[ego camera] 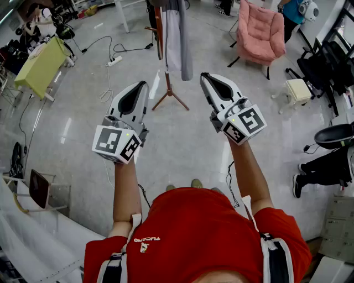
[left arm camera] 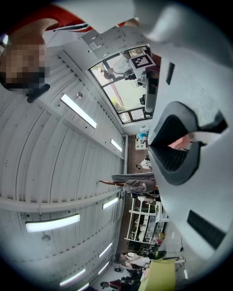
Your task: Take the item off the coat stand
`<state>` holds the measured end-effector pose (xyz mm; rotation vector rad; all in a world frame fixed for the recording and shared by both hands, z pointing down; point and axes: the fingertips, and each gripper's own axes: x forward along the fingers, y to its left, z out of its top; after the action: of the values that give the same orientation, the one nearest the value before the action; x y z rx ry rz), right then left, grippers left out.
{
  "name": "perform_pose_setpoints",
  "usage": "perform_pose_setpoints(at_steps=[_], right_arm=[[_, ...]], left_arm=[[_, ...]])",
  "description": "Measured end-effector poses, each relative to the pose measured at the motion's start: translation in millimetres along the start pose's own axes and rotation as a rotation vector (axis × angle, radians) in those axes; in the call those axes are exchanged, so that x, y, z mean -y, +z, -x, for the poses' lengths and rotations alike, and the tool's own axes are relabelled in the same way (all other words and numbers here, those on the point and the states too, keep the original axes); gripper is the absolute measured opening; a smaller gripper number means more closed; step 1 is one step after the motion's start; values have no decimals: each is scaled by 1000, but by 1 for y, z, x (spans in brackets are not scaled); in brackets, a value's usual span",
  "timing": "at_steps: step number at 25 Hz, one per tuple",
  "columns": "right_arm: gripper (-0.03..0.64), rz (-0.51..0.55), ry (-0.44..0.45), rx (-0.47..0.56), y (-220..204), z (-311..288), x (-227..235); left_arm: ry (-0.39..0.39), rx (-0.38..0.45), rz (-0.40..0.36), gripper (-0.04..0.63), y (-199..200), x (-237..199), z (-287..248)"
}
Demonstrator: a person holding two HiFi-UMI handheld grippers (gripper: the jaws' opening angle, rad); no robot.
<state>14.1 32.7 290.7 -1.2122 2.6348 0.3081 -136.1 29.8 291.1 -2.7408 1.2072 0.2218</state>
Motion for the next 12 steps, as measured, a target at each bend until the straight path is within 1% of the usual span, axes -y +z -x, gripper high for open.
perform_pose_setpoints(at_steps=[5, 12], right_arm=[[23, 15, 5, 6, 0, -13, -4], [25, 13, 1, -2, -4, -22, -17]], left_arm=[[2, 15, -8, 9, 2, -12, 2], [-7, 11, 11, 9, -4, -27, 9]])
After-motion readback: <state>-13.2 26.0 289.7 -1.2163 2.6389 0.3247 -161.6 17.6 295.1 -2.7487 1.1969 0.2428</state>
